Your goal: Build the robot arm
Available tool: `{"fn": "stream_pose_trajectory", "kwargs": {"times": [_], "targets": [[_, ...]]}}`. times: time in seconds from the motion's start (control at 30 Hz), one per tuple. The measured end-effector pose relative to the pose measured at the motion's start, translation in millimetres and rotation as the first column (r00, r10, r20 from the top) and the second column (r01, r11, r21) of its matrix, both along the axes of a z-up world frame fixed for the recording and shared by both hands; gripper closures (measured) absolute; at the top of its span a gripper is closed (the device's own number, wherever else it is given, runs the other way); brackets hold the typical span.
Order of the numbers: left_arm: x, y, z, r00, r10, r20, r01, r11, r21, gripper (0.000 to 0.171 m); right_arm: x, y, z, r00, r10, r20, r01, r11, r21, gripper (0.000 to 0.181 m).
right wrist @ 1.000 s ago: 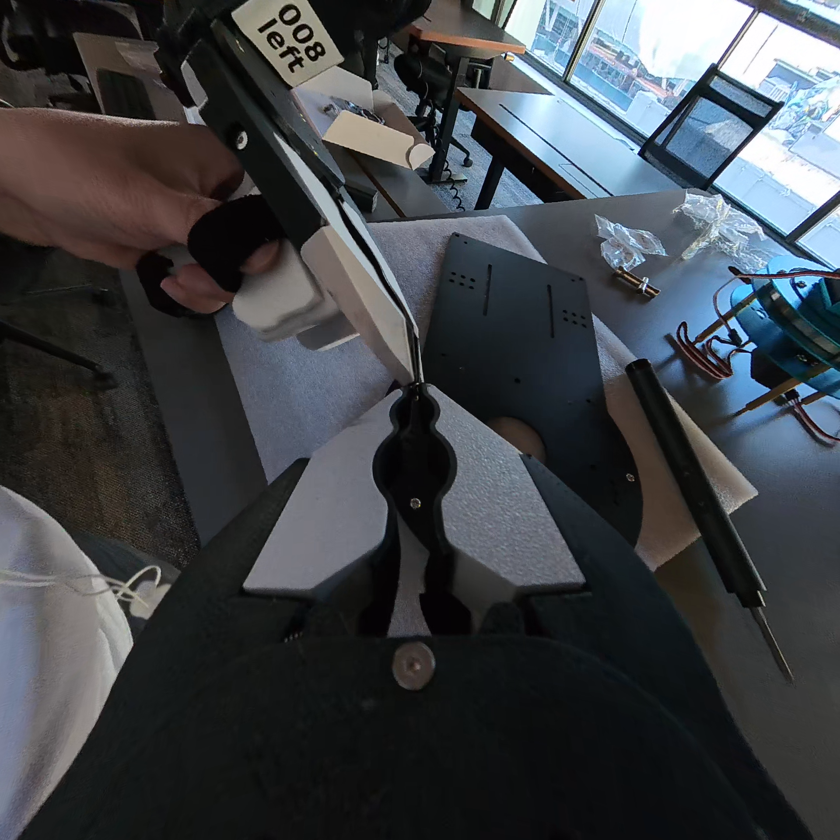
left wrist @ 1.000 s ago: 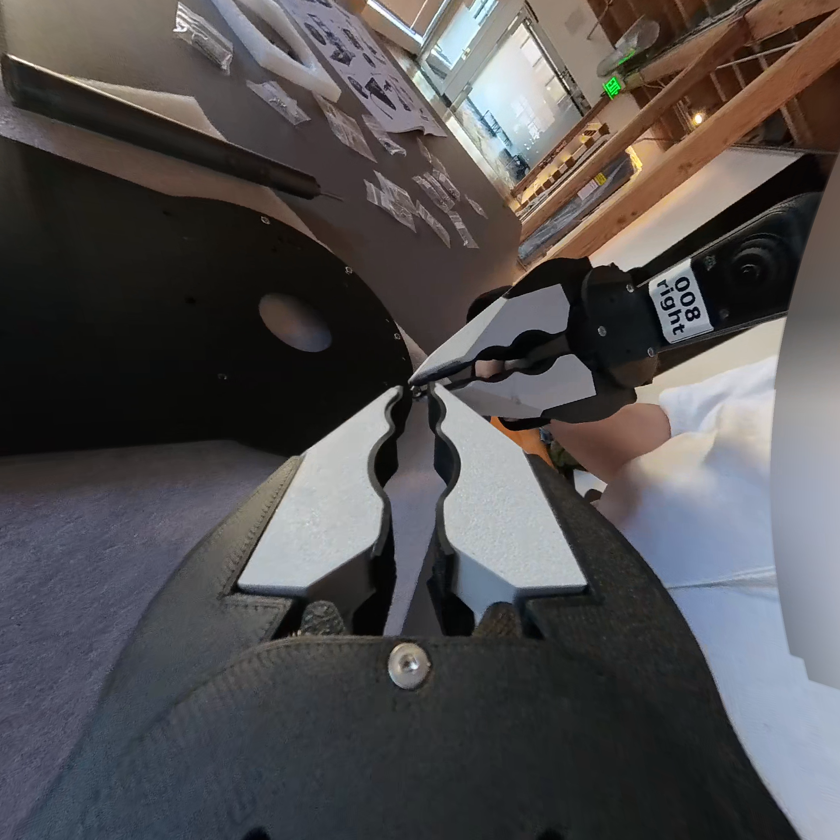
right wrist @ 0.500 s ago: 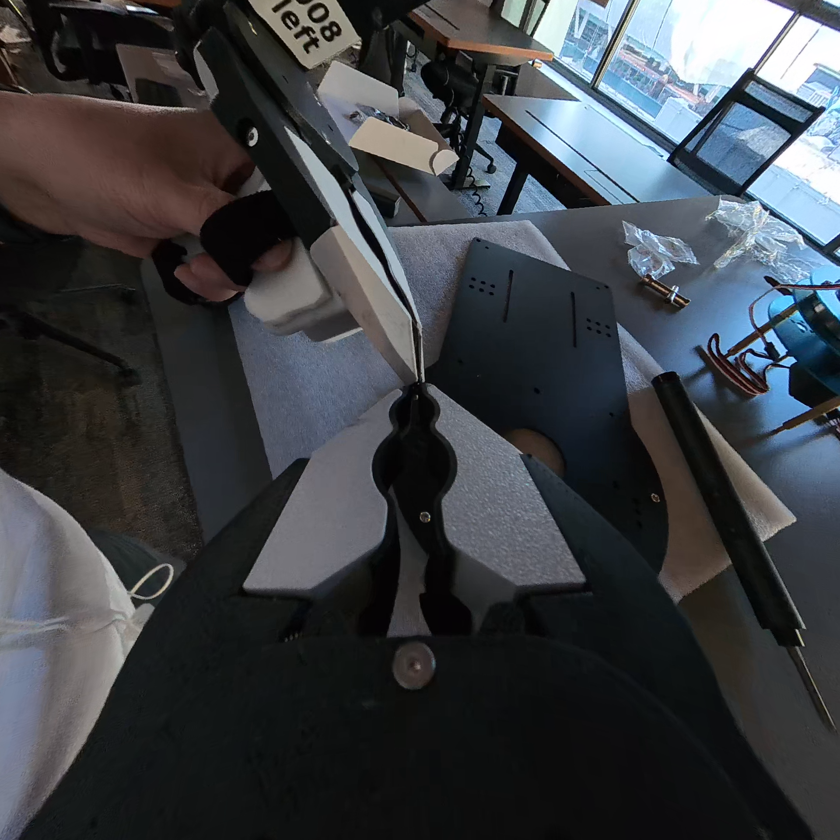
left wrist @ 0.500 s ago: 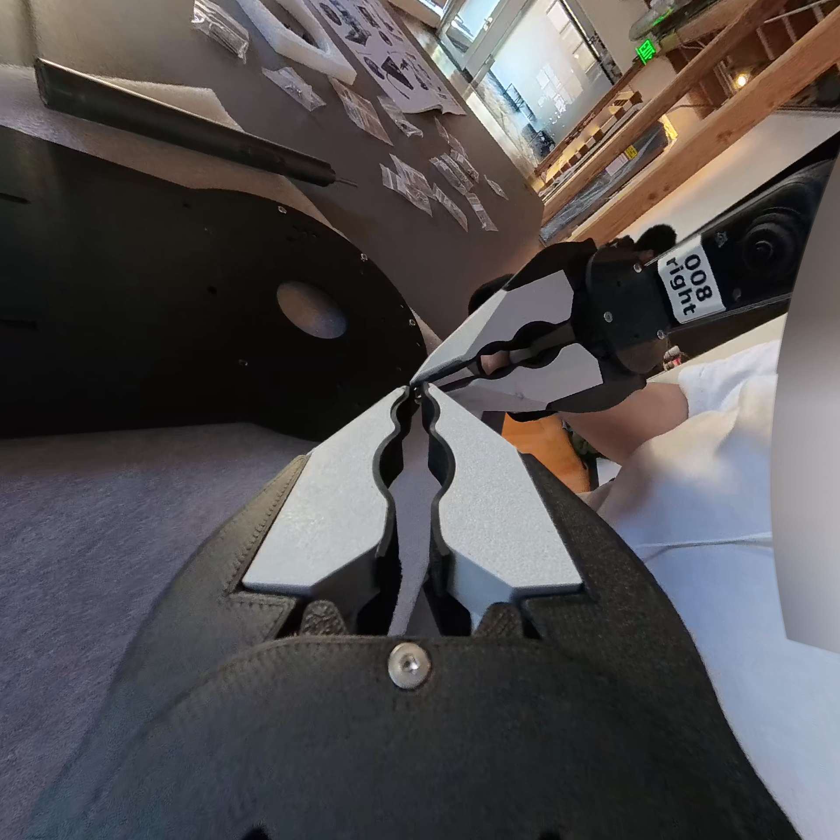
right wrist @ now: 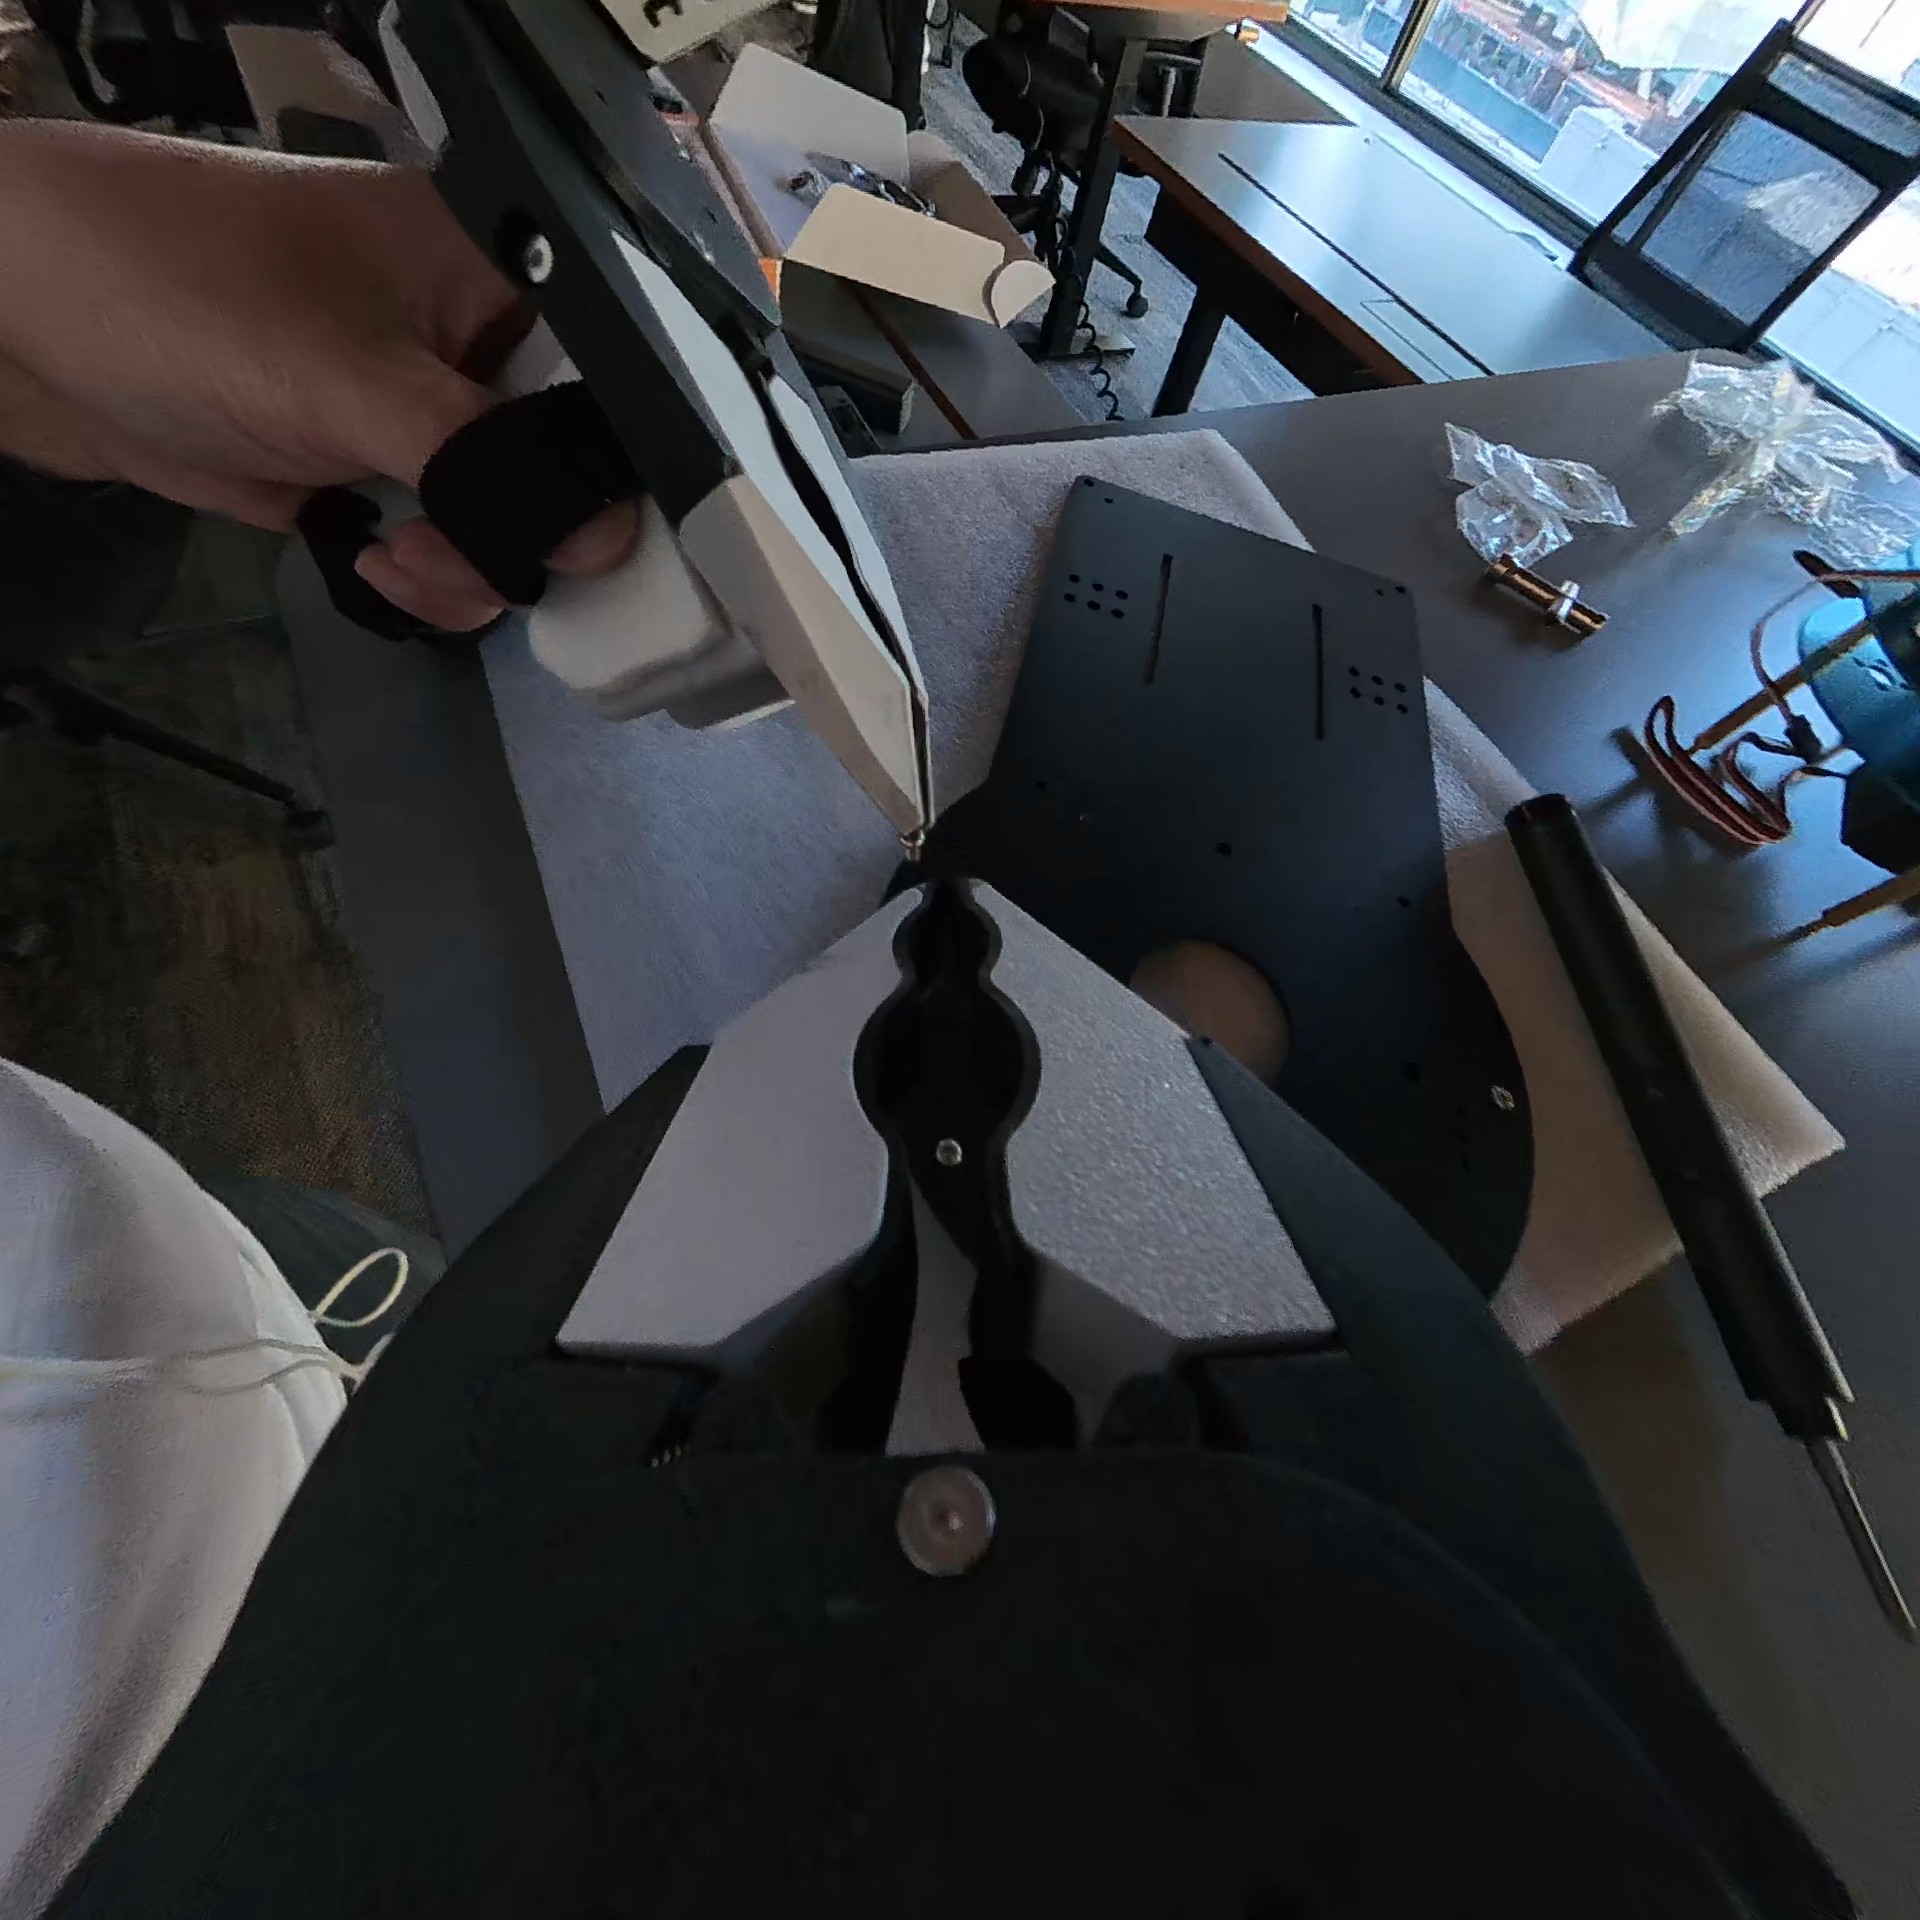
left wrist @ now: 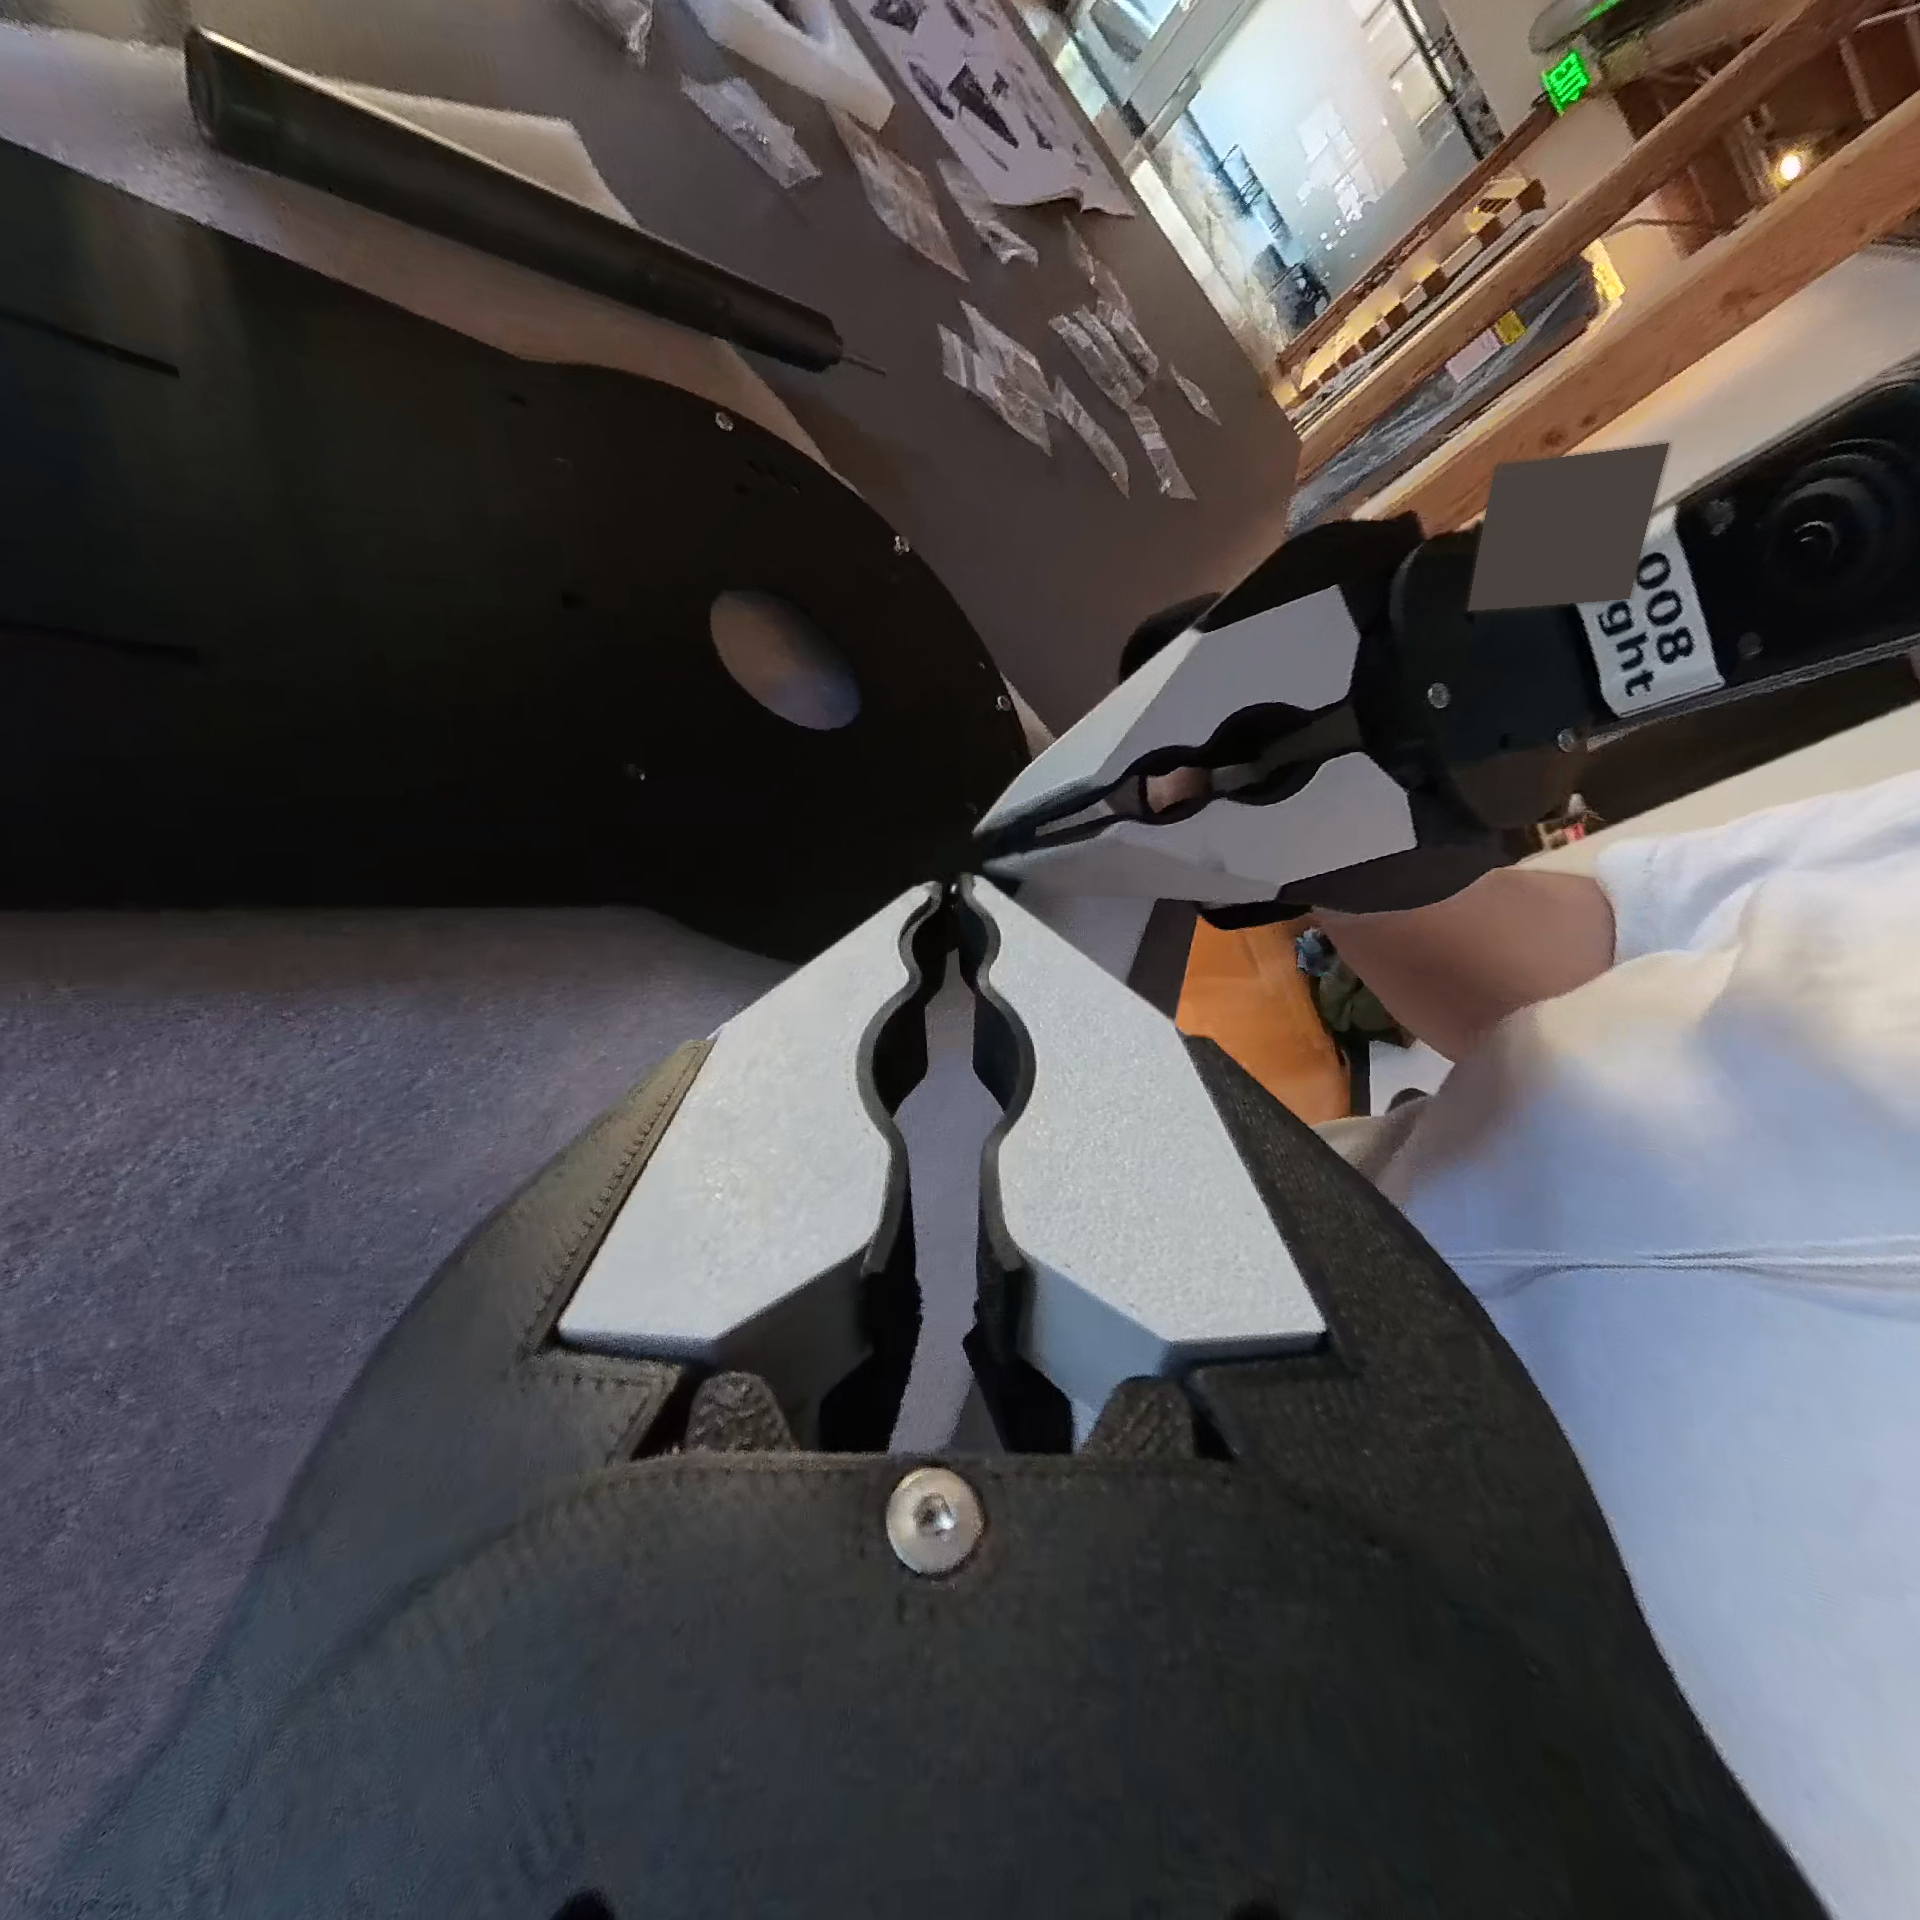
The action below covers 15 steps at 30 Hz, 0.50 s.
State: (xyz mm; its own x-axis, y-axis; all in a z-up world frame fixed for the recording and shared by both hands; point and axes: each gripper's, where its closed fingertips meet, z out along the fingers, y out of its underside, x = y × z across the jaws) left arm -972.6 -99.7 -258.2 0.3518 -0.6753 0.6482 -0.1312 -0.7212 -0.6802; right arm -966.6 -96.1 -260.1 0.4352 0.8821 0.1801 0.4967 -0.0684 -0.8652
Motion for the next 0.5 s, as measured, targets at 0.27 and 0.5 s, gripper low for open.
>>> {"fn": "stream_pose_trajectory", "kwargs": {"times": [0.27,0.5], "targets": [[2.4,1.9,-13.2,0.998,-0.012,-0.056,0.007,0.995,-0.099,0.171,35.8,5.1,5.6,0.995,-0.082,-0.058,0.081,0.996,-0.026,0.181],[5.1,2.0,-20.6,0.997,-0.017,-0.069,0.004,0.982,-0.186,0.171,49.1,4.2,3.2,0.994,-0.093,-0.055,0.092,0.996,-0.021,0.181]]}}
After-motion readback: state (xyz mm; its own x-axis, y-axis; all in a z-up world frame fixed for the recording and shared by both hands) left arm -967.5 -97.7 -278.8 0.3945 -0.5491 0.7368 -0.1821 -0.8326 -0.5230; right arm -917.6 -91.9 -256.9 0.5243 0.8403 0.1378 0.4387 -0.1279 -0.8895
